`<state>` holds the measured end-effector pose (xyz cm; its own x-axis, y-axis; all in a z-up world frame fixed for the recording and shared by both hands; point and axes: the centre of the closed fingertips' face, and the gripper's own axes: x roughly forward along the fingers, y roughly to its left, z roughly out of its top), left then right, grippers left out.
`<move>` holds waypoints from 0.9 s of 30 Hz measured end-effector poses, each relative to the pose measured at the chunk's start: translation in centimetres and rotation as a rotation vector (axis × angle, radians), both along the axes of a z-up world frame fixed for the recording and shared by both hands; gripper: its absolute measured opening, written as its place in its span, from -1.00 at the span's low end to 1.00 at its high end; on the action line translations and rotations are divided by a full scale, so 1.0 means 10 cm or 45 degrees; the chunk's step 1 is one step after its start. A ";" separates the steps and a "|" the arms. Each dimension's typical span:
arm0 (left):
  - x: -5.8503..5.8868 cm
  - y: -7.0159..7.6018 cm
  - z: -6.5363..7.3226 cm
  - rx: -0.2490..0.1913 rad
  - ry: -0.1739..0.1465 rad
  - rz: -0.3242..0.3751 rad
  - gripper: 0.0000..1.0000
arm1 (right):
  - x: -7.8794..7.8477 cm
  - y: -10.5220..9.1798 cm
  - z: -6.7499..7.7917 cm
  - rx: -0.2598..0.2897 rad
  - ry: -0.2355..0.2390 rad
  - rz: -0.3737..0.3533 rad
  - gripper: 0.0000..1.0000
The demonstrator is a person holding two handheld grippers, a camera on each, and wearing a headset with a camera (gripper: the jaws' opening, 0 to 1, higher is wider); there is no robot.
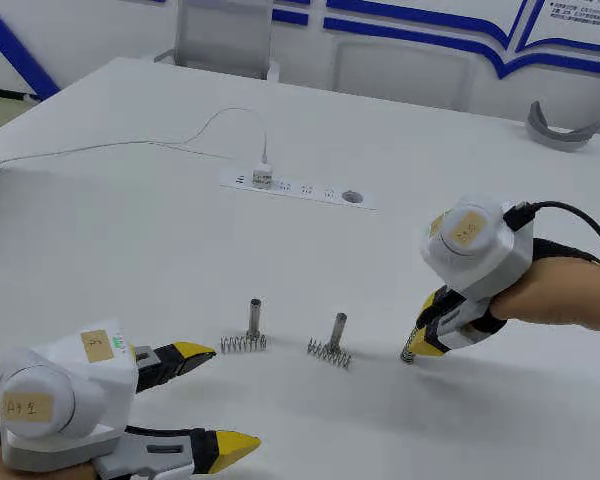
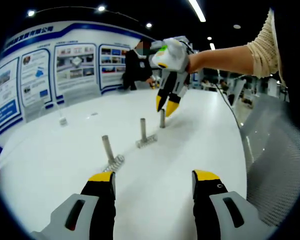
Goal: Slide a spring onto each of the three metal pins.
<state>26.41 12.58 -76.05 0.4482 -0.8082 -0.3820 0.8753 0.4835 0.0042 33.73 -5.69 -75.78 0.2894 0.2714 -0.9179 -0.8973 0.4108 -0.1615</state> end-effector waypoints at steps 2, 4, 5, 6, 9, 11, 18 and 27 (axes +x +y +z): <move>0.00 -0.01 0.00 -0.001 -0.004 -0.005 0.26 | -0.01 0.04 0.06 -0.002 -0.020 0.010 -0.56; 0.01 -0.02 0.01 -0.003 -0.006 -0.008 0.26 | -0.03 0.11 0.11 0.011 -0.028 0.018 -0.56; 0.01 -0.02 0.01 -0.003 -0.008 -0.009 0.26 | -0.03 0.14 0.13 0.024 -0.031 0.021 -0.56; 0.01 -0.03 0.02 -0.004 -0.008 -0.010 0.25 | -0.03 0.18 0.15 0.037 -0.033 0.023 -0.56; 0.01 -0.03 0.03 -0.007 -0.010 -0.010 0.25 | -0.04 0.32 0.19 0.092 -0.032 0.024 -0.56; 0.02 -0.03 0.03 -0.006 -0.012 -0.010 0.25 | -0.04 0.40 0.17 0.113 -0.024 0.022 -0.56; 0.02 -0.02 0.05 -0.006 -0.014 -0.004 0.25 | -0.11 0.62 -0.06 0.143 0.028 0.039 -0.59; 0.01 0.00 0.04 -0.001 -0.009 0.002 0.25 | -0.08 0.70 -0.28 0.172 0.060 0.003 -0.66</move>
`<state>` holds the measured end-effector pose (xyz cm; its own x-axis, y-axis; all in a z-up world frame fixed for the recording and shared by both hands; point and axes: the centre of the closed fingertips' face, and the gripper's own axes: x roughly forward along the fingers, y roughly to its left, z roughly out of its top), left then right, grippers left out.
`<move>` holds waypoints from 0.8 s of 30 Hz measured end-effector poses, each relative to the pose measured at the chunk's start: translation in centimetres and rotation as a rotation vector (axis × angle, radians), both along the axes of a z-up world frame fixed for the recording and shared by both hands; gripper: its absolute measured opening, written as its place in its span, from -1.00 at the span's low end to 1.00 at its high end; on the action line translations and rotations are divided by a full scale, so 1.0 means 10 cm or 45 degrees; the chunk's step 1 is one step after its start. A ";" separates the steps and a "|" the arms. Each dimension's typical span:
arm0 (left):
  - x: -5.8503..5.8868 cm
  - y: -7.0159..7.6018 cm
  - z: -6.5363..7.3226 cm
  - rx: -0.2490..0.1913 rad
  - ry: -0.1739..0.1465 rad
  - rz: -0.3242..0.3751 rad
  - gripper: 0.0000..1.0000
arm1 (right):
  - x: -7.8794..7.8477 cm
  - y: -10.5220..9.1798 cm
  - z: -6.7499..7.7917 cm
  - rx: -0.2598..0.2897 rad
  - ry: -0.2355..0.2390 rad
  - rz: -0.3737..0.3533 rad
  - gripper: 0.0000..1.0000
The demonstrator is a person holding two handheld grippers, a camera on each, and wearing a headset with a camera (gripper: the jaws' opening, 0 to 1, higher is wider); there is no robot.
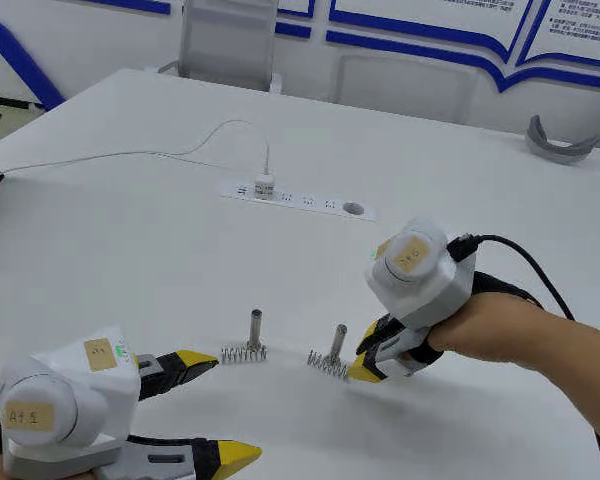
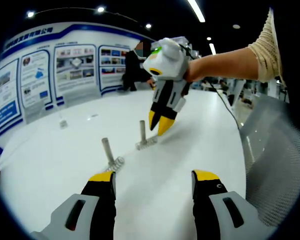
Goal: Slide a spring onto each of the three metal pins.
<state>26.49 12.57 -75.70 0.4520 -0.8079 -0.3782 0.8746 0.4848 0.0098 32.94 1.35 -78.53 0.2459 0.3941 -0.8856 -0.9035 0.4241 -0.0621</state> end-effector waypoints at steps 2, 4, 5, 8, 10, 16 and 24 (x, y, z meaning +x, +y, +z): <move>0.00 0.00 0.00 -0.001 0.002 0.002 0.24 | 0.00 0.02 -0.02 0.006 0.005 0.000 -0.67; 0.00 0.00 0.00 0.000 0.002 0.004 0.24 | 0.01 0.04 -0.04 0.007 0.009 0.000 -0.67; 0.00 0.00 0.00 0.001 0.002 0.004 0.24 | 0.01 0.05 -0.06 0.004 0.013 -0.001 -0.67; -0.01 0.00 0.00 0.000 0.002 0.002 0.24 | 0.01 0.07 -0.11 0.000 0.020 -0.004 -0.69; -0.01 0.00 0.00 0.000 0.003 0.003 0.24 | 0.01 0.08 -0.14 -0.002 0.024 -0.005 -0.70; -0.01 0.03 0.00 0.002 0.005 0.013 0.23 | 0.01 0.09 -0.20 -0.017 0.040 -0.005 -0.73; 0.00 0.04 -0.01 0.002 0.005 0.015 0.23 | 0.00 0.10 -0.22 -0.004 0.071 -0.025 -0.76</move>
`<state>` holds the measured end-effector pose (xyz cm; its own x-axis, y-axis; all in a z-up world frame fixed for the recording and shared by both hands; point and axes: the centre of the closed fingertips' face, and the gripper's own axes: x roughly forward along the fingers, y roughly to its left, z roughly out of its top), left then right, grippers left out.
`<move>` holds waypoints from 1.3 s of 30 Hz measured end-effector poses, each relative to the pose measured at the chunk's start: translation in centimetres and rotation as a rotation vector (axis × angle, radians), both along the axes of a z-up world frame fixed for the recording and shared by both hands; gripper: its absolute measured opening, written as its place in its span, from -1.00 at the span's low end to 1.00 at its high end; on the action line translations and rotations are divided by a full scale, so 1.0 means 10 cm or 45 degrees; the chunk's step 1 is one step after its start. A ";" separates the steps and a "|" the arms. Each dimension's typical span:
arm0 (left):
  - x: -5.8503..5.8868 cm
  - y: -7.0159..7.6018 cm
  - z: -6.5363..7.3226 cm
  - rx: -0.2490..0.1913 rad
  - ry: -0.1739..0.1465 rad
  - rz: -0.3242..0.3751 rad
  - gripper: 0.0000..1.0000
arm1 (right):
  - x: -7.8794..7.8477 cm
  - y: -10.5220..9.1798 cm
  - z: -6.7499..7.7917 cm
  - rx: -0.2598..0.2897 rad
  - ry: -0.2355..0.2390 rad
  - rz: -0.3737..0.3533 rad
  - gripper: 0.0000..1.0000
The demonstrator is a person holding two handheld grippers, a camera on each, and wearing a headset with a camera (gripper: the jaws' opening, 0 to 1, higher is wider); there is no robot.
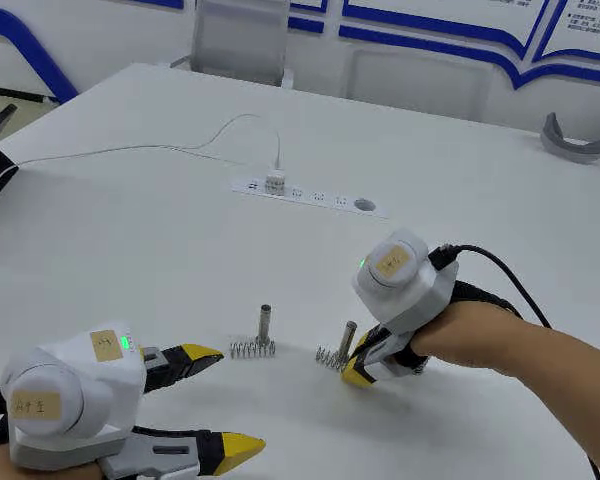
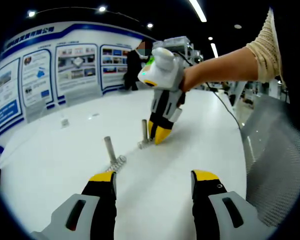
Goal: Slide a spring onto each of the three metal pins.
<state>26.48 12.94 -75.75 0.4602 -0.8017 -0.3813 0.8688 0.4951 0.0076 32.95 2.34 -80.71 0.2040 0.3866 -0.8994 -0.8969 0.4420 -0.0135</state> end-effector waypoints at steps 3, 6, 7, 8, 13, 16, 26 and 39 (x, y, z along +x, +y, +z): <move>0.00 -0.01 0.00 -0.002 -0.002 -0.003 0.22 | -0.03 0.00 0.00 0.002 0.014 0.004 -0.77; 0.00 -0.02 0.01 -0.003 -0.006 -0.008 0.22 | -0.12 0.01 0.02 -0.016 0.014 0.045 -0.77; 0.00 -0.03 0.01 -0.002 -0.007 -0.010 0.21 | -0.15 0.02 0.03 -0.020 0.013 0.060 -0.77; 0.00 -0.03 0.01 -0.001 -0.008 -0.012 0.21 | -0.17 0.02 0.05 -0.020 0.012 0.070 -0.77; -0.01 -0.09 0.02 -0.003 -0.014 -0.032 0.20 | -0.32 0.06 0.16 -0.021 0.002 0.158 -0.77; -0.01 -0.13 0.04 -0.004 -0.020 -0.046 0.18 | -0.41 0.08 0.23 -0.031 -0.008 0.213 -0.77; -0.08 -0.31 0.11 -0.015 -0.041 -0.121 0.05 | -0.68 0.22 0.45 -0.039 -0.033 0.404 -0.77; -0.22 -0.54 0.17 0.009 -0.094 -0.255 -0.34 | -0.87 0.39 0.58 -0.054 -0.049 0.569 -0.77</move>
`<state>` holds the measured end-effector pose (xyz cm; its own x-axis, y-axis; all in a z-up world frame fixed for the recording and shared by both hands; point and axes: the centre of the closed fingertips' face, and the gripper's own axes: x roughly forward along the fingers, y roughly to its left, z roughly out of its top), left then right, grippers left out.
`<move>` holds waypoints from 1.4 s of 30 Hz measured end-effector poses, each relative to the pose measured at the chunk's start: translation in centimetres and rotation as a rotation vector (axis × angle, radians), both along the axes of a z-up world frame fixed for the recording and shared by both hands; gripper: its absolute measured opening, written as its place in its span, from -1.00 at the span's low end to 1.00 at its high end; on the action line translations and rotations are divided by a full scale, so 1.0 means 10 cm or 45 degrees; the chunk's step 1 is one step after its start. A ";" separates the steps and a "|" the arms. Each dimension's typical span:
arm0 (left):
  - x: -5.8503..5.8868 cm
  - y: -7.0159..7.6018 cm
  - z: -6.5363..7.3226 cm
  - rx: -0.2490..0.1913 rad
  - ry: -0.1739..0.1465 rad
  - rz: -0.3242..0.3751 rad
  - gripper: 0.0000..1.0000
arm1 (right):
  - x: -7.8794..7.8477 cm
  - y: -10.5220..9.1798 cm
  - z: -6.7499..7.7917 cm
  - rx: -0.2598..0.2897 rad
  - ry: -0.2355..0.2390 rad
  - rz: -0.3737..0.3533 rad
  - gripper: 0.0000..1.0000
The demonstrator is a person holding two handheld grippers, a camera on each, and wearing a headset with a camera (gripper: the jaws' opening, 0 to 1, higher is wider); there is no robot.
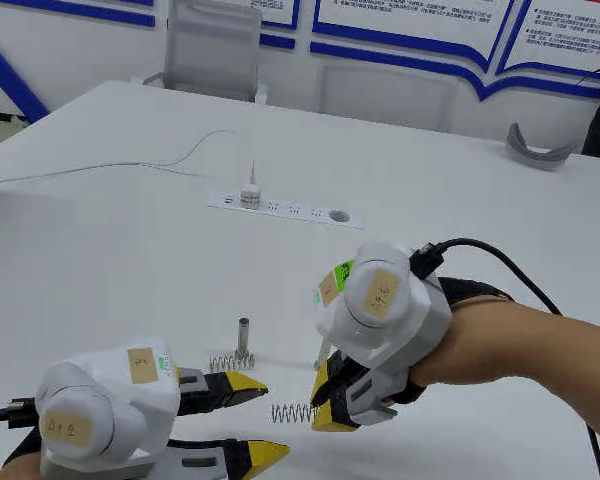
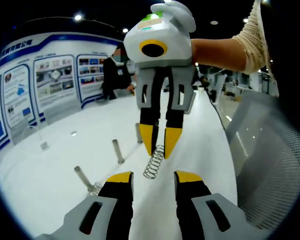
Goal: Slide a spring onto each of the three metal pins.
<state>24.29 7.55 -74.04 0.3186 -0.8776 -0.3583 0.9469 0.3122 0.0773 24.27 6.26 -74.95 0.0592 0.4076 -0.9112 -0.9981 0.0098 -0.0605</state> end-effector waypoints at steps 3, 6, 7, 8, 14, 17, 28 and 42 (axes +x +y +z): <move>-0.02 -0.01 -0.01 0.007 -0.005 -0.015 -0.44 | -0.05 0.02 0.02 -0.007 0.000 0.028 -0.77; -0.03 -0.02 -0.02 0.009 -0.009 -0.028 -0.57 | -0.08 0.03 0.03 -0.017 0.004 0.053 -0.77; -0.04 -0.03 -0.02 0.010 -0.010 -0.034 -0.60 | -0.09 0.03 0.03 -0.022 0.006 0.062 -0.77; -0.05 -0.03 -0.02 0.010 -0.012 -0.038 -0.63 | -0.10 0.03 0.03 -0.025 0.007 0.067 -0.77; -0.08 -0.05 -0.02 0.019 -0.024 -0.057 -0.75 | -0.14 0.06 0.07 -0.033 0.000 0.087 -0.77; -0.08 -0.06 -0.02 0.021 -0.025 -0.060 -0.75 | -0.15 0.07 0.12 -0.033 -0.005 0.087 -0.77; -0.08 -0.07 -0.03 0.022 -0.022 -0.064 -0.77 | -0.18 0.20 0.29 0.009 -0.029 0.108 -0.77; -0.08 -0.09 -0.01 0.008 -0.028 -0.068 -0.78 | -0.19 0.38 0.41 0.069 -0.050 0.122 -0.77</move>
